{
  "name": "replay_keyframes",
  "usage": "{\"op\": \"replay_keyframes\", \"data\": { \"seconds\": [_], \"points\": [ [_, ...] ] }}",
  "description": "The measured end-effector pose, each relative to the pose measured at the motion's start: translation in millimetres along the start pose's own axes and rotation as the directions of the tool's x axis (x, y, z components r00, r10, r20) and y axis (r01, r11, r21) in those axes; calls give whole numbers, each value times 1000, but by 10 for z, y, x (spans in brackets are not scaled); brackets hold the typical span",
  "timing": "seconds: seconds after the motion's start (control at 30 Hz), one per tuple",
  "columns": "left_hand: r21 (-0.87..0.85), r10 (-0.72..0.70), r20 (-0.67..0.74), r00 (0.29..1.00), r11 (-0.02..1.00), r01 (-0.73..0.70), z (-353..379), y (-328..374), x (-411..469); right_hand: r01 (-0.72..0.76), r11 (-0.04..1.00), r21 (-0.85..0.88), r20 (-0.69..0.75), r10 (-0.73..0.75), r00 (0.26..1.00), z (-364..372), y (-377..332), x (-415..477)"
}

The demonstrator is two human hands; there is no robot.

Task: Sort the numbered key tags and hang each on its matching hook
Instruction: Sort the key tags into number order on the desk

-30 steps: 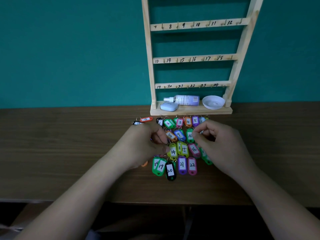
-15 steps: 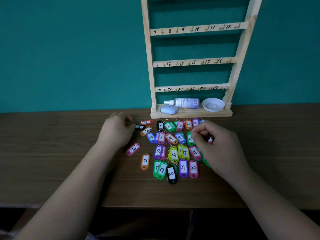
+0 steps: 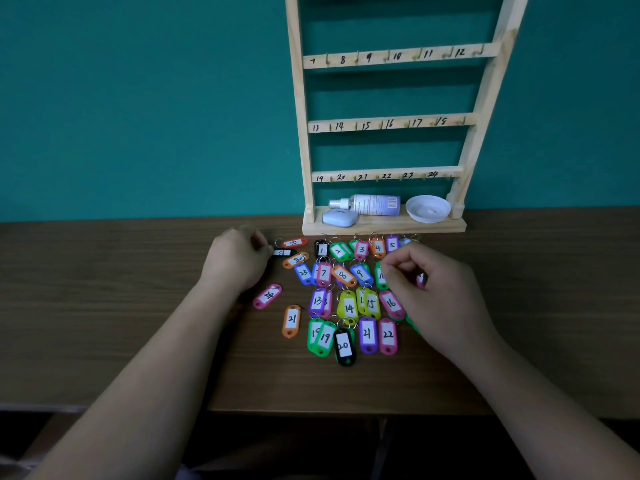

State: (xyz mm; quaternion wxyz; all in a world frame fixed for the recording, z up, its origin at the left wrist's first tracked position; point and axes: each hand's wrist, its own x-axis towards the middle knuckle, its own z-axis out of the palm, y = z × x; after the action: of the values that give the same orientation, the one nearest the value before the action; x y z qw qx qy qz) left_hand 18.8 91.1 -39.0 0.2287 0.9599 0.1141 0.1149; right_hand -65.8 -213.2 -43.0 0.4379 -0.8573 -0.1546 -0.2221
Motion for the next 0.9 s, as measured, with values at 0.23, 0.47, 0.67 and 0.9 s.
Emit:
{"op": "replay_keyframes", "data": {
  "seconds": [0.23,0.47,0.67,0.9],
  "points": [
    [-243,44,-44,998,969,-53,-132,91,-100,-12,1000,16,10,12,1000,-6,-15,-8],
    [-308,182,-78,980,931,-197,-265,311,-387,-10,999,47,35,8,999,-16,-53,1],
    [-556,353,132,926,800,-226,-356,572,-703,-53,990,127,124,37,992,-10,-65,-37],
    [-756,477,204,855,632,-172,-277,673,-882,-75,976,203,190,36,981,-8,-104,-33]
  ]
}}
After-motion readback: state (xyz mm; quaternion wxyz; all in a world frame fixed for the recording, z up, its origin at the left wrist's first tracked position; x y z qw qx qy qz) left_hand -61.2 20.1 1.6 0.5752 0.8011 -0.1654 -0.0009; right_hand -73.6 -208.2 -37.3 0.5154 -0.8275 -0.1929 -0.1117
